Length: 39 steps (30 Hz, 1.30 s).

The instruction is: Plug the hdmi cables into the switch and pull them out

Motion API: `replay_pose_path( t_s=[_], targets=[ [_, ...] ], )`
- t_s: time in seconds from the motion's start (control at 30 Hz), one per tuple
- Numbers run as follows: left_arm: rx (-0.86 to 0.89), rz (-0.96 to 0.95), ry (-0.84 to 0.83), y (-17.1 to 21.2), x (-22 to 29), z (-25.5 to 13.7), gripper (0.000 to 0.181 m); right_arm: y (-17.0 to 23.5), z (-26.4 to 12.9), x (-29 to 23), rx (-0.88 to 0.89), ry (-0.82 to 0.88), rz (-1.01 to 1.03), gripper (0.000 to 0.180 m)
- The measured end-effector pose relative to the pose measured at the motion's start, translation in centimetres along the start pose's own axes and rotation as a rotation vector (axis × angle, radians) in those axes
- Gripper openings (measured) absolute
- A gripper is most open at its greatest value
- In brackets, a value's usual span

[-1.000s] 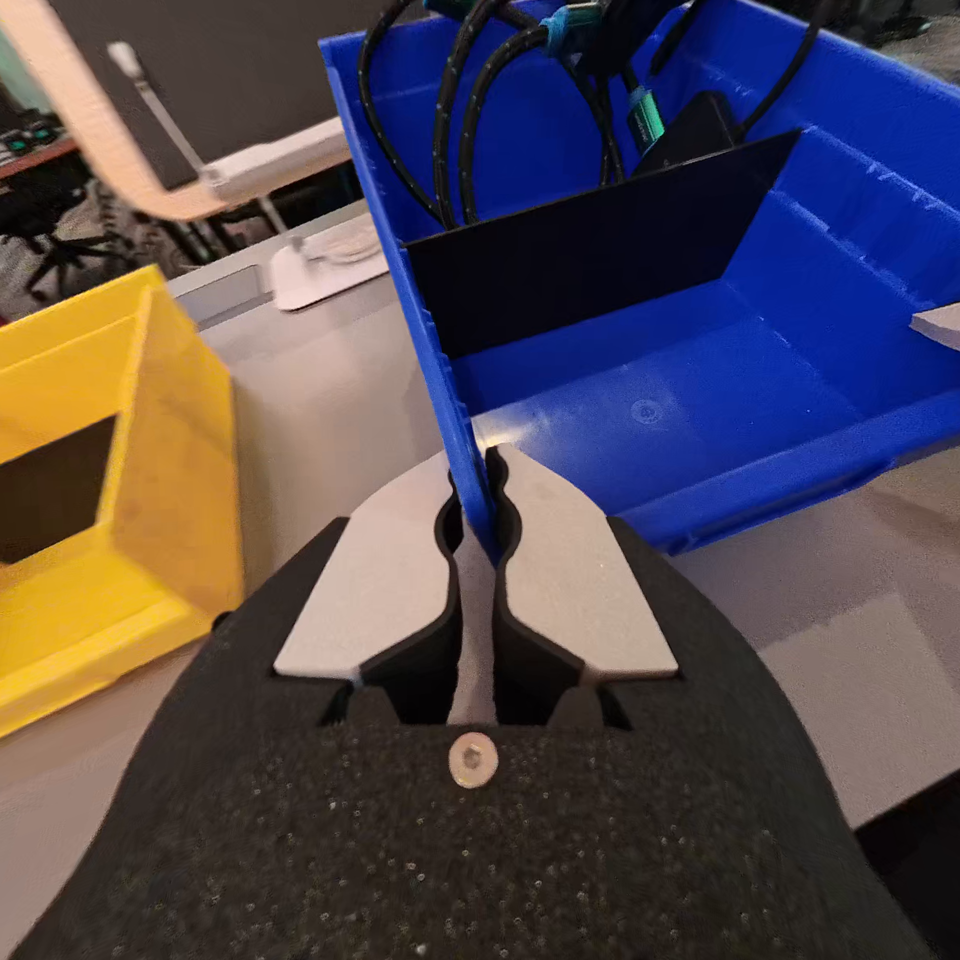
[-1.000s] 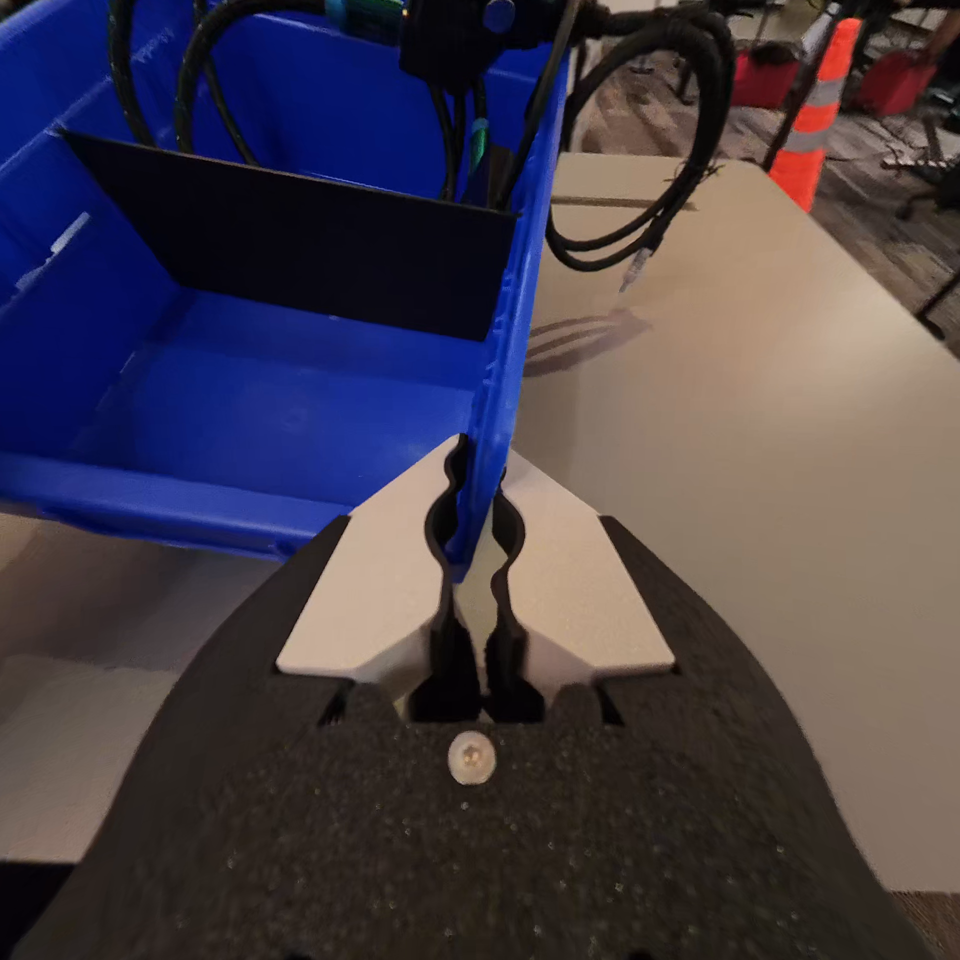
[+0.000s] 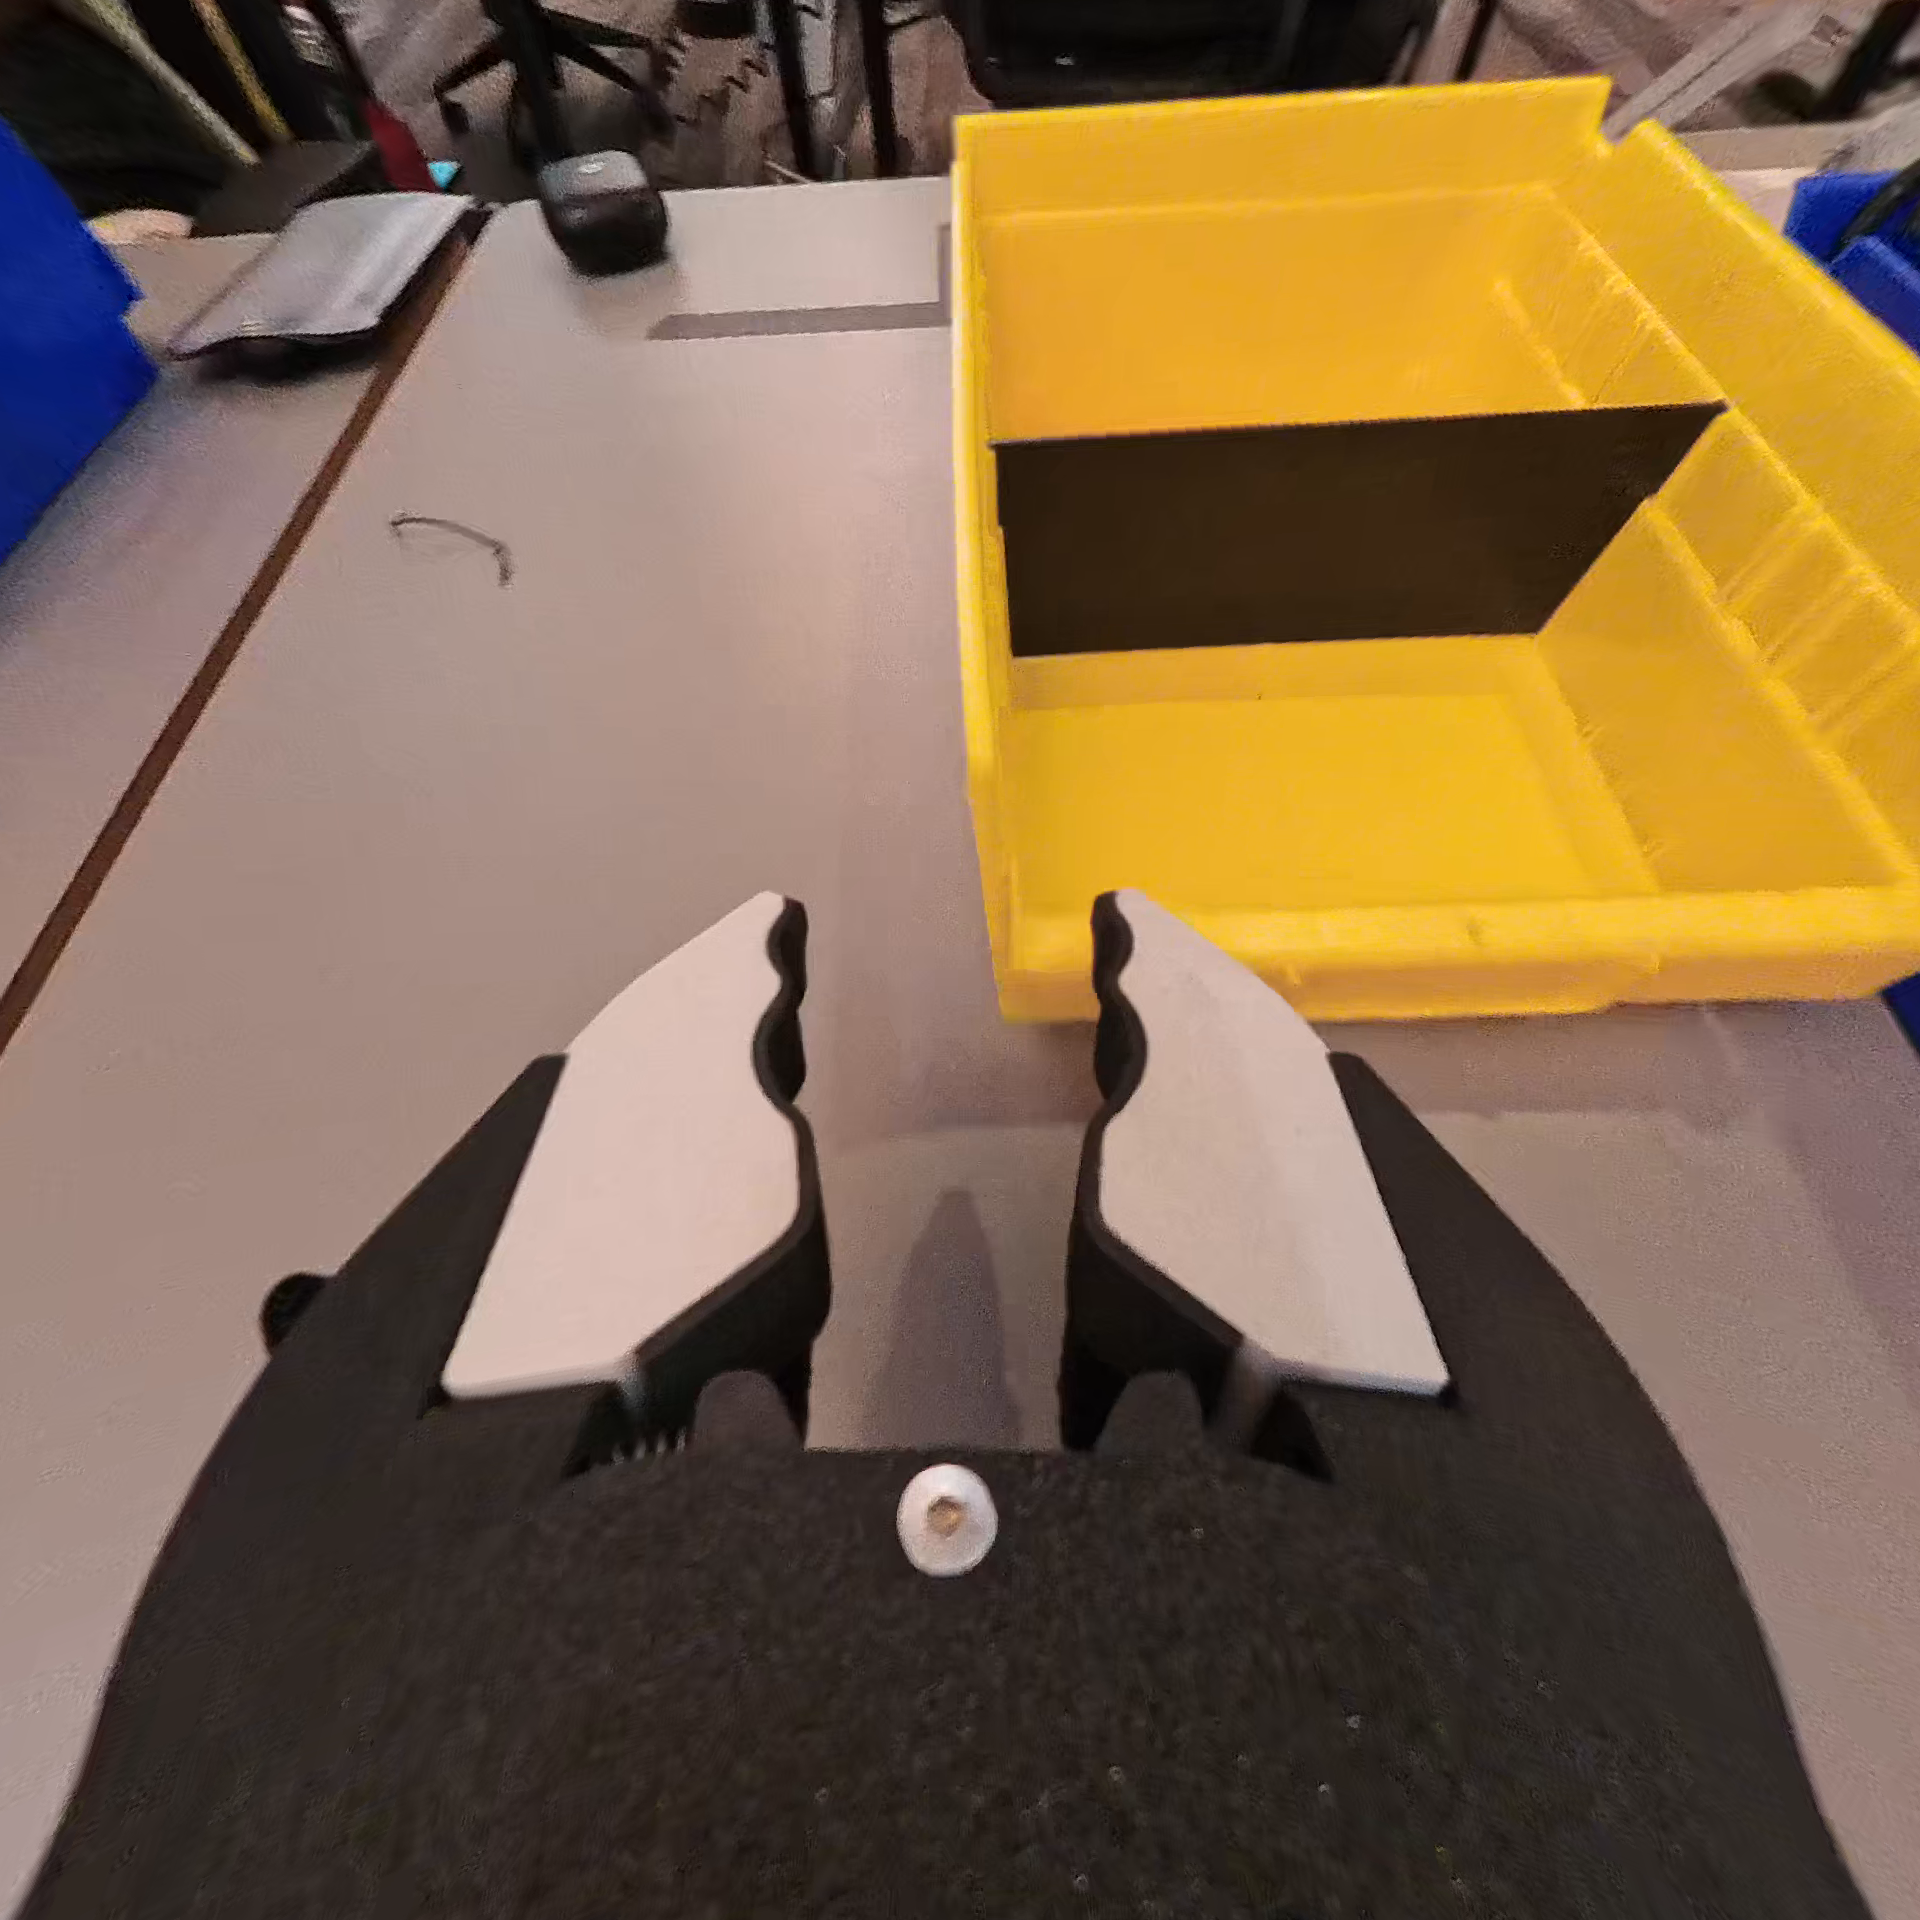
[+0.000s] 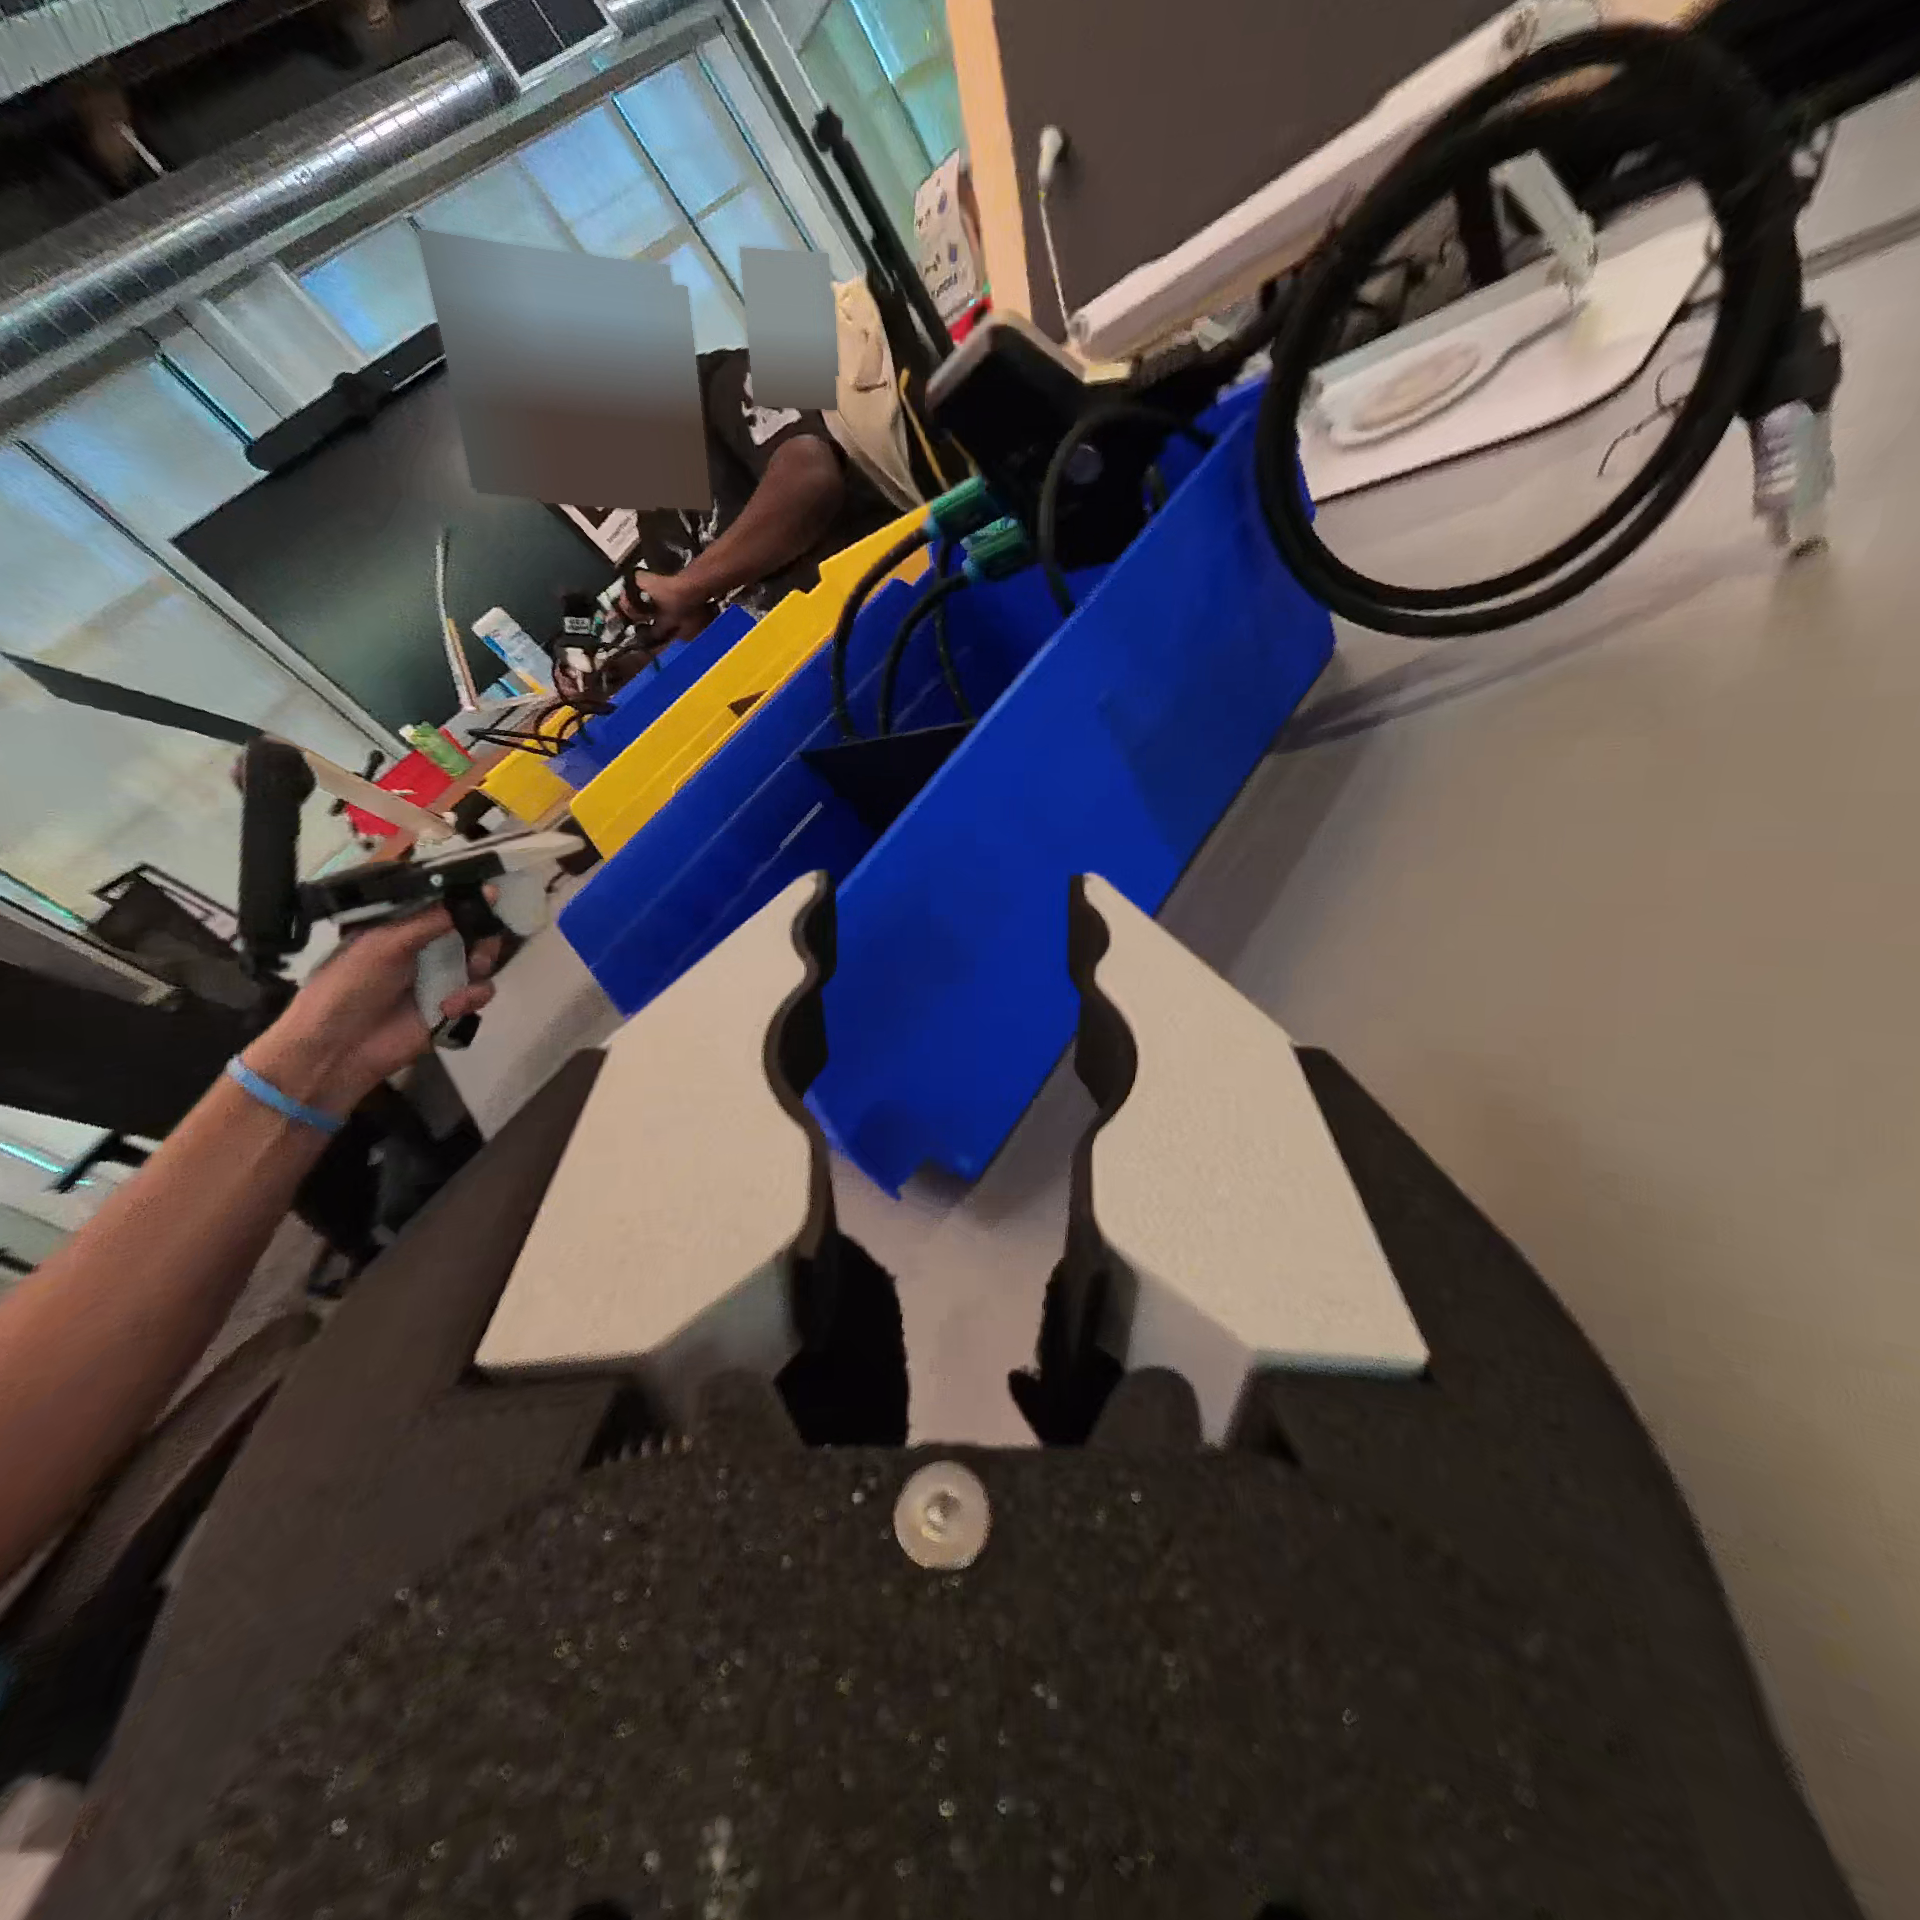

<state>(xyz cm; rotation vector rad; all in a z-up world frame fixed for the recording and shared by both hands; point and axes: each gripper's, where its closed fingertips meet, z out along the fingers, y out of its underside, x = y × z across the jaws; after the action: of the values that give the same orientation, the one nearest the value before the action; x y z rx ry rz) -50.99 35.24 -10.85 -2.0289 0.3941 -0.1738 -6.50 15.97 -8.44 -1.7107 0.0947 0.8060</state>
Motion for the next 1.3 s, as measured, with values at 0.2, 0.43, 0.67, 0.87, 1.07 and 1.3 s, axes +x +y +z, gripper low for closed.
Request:
replay_pose_path(
  t_s=[0.2, 0.43, 0.67, 0.87, 1.07, 1.3],
  targets=[
    [-0.039, -0.093, 0.064, -0.4, 0.7, 4.6, 0.003, 0.8, 0.8, -4.7, 0.069, 0.039, -0.173, 0.045],
    [-0.062, -0.051, 0.07, 2.6, 2.4, -0.7, 0.005, 6.2, 3.0, -14.5, -0.005, -0.073, -0.5, 0.04],
    [-0.094, -0.054, -0.029, 7.5, 2.5, -9.7, 0.005, 15.3, 8.9, -21.0, -0.227, -0.085, -0.523, 0.042],
    [-0.062, -0.082, -0.093, 10.3, 3.6, -15.3, 0.005, 15.1, 13.5, -19.2, -0.162, 0.197, -0.5, 0.039],
    [0.101, -0.034, -0.299, 8.0, 4.2, -20.7, 0.003, 15.8, 13.7, -20.7, -0.226, 0.178, -0.551, 0.007],
    [0.339, 0.049, -0.287, 0.2, 9.5, -23.4, 0.006, 3.7, 10.4, -23.0, 0.089, 0.202, -0.624, 0.002]
  ],
)
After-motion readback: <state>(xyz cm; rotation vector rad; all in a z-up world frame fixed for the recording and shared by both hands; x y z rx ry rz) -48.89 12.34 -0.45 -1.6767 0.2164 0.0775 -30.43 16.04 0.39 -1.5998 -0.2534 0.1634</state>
